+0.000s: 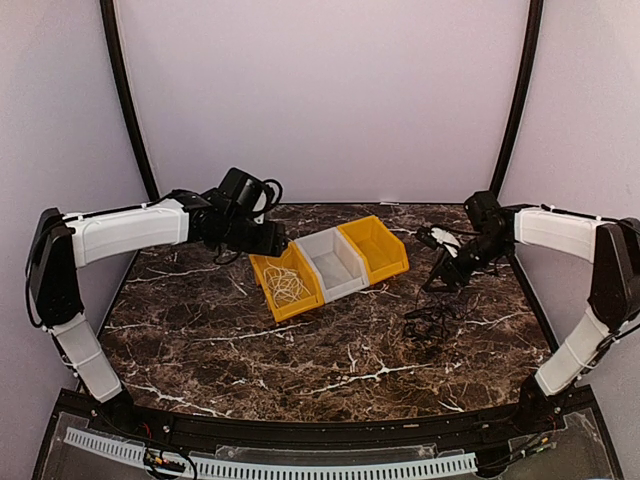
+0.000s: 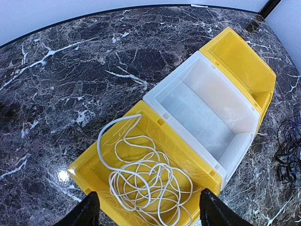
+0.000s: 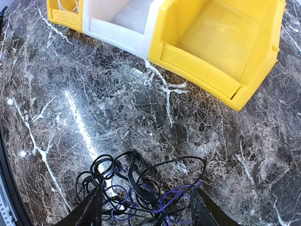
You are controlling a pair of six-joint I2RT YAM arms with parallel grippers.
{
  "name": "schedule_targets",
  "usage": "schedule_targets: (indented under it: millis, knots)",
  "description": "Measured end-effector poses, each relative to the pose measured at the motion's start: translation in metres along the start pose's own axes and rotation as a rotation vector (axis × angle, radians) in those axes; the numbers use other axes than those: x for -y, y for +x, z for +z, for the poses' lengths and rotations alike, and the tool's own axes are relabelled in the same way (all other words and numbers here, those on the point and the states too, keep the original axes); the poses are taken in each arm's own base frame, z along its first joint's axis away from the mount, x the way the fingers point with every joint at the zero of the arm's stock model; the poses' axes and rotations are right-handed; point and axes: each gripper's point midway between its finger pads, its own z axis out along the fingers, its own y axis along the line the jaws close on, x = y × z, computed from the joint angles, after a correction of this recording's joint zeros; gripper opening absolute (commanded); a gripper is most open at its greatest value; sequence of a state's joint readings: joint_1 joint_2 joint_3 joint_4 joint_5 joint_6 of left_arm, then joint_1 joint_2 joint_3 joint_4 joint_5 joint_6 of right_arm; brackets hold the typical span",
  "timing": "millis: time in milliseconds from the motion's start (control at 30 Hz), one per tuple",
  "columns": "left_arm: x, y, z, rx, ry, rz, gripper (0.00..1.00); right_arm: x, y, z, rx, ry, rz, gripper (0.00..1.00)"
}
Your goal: Untangle the cables
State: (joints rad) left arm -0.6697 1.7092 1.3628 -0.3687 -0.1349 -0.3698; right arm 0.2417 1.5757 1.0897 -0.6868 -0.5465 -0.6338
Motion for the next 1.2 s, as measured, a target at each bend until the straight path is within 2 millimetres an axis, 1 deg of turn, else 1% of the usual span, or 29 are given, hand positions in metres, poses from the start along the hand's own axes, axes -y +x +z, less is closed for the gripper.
schedule_targets:
  millis: [133, 233, 367, 433, 567, 667, 700, 767, 833, 900, 1000, 1200]
  knots:
    - [0.006, 0.003, 0.007, -0.021, 0.027, 0.011, 0.66, -0.003, 0.005, -0.001, -0.023, -0.003, 0.016, 0.59]
    - [0.019, 0.0, 0.007, -0.011, 0.098, 0.02, 0.64, -0.002, 0.006, -0.009, -0.03, 0.024, 0.02, 0.55]
    - [0.054, -0.015, 0.002, 0.06, 0.239, 0.057, 0.64, 0.003, 0.008, -0.022, -0.033, 0.074, 0.035, 0.51]
    - [0.081, -0.02, -0.006, 0.1, 0.323, 0.095, 0.64, 0.007, 0.014, -0.024, -0.044, 0.089, 0.054, 0.5]
    - [0.137, -0.018, -0.022, 0.155, 0.479, 0.171, 0.63, 0.009, 0.027, -0.019, -0.079, 0.092, 0.1, 0.5]
    - [0.166, -0.012, -0.024, 0.166, 0.566, 0.196, 0.62, 0.013, 0.031, -0.009, -0.095, 0.074, 0.135, 0.49]
    - [0.172, -0.01, -0.022, 0.165, 0.585, 0.197, 0.61, 0.015, 0.033, -0.005, -0.103, 0.065, 0.149, 0.48]
    - [0.182, -0.004, -0.016, 0.152, 0.617, 0.192, 0.6, 0.021, 0.035, 0.005, -0.12, 0.05, 0.178, 0.47]
    - [0.185, 0.001, -0.009, 0.135, 0.634, 0.18, 0.6, 0.028, 0.036, 0.014, -0.136, 0.041, 0.2, 0.46]
    - [0.189, 0.005, -0.005, 0.122, 0.648, 0.167, 0.6, 0.034, 0.035, 0.019, -0.141, 0.039, 0.214, 0.46]
    - [0.191, 0.006, -0.004, 0.119, 0.66, 0.154, 0.59, 0.039, 0.032, 0.023, -0.137, 0.042, 0.217, 0.44]
    - [0.196, 0.003, -0.008, 0.13, 0.685, 0.139, 0.59, 0.048, 0.025, 0.03, -0.126, 0.03, 0.225, 0.26]
